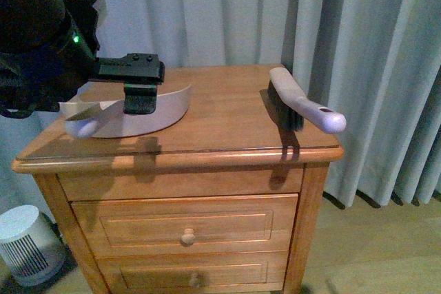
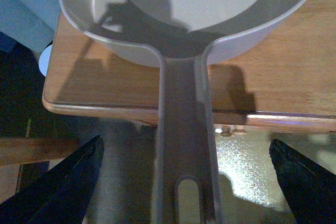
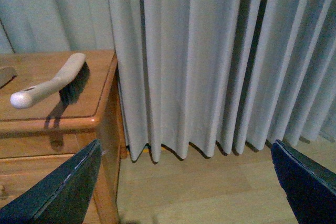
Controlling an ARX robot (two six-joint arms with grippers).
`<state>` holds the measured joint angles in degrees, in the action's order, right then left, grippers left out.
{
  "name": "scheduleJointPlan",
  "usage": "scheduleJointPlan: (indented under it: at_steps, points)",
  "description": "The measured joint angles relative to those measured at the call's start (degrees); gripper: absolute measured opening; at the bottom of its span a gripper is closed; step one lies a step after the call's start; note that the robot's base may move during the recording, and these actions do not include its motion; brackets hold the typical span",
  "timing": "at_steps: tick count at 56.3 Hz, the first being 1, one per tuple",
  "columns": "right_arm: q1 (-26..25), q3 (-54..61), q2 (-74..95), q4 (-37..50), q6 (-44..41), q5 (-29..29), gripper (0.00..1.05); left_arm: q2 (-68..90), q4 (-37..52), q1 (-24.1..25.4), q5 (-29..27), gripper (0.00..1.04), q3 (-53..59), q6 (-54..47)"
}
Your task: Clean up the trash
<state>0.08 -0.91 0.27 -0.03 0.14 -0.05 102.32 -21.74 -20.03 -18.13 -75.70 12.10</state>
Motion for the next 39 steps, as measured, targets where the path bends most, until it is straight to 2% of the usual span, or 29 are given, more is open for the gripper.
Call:
scheduleJointPlan:
  at_steps: [27,39]
  points:
    - [0.0,0.0,0.0,0.0,0.0,0.0,0.97,3.2,3.5,1.4,-0.2,0.97,0.0,-3.3]
    - [0.0,0.0,0.0,0.0,0.0,0.0,0.97,3.2,3.5,1.5,0.1,0.64,0.2,-3.7]
